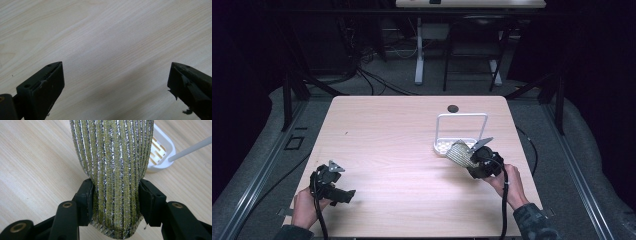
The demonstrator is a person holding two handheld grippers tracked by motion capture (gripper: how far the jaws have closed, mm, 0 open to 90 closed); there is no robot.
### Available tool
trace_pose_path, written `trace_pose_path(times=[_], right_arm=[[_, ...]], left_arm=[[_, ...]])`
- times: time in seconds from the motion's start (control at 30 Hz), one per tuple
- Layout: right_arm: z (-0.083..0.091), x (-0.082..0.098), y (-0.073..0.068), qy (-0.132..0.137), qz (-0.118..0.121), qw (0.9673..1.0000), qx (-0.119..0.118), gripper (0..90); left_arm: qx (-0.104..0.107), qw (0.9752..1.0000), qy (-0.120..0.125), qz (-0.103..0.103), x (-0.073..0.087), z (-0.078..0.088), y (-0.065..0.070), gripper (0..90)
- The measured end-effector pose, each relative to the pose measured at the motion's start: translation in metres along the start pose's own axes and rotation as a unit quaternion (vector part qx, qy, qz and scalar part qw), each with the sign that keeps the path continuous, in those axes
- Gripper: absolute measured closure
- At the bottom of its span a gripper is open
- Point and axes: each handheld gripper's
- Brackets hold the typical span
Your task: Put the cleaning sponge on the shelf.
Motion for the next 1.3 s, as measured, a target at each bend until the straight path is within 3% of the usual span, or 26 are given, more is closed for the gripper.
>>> trace_pose_path(times=[0.13,0.6,0.73,0.97,1.3], right_arm=[[0.002,-0.001,0.0,0.013,0.006,0.9999,0.004,50.3],[-0.004,-0.013,0.003,0.01,-0.002,0.9997,0.023,50.4],[-0.006,-0.015,0.003,0.014,-0.004,0.9995,0.027,50.5],[-0.009,-0.022,0.001,0.012,-0.011,0.9991,0.039,50.5],[-0.017,-0.031,0.001,0.009,-0.024,0.9983,0.053,50.3]], left_arm=[[-0.008,1.0,-0.002,0.004,-0.001,-0.001,0.001,1.8],[-0.013,0.9999,0.001,0.0,-0.001,0.001,0.002,2.0],[-0.024,0.9997,-0.005,-0.006,-0.002,0.002,0.002,5.3],[-0.015,0.9998,-0.008,-0.007,-0.003,0.001,0.002,9.5],[-0.006,1.0,0.001,-0.005,-0.003,0.003,0.0,3.8]])
Point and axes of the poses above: each handheld gripper's, and its own axes: z roughly backward along the jaws, x roughly out of its underside, y roughly to its right, and after that the axes turned 2 degrees about z, right-handed
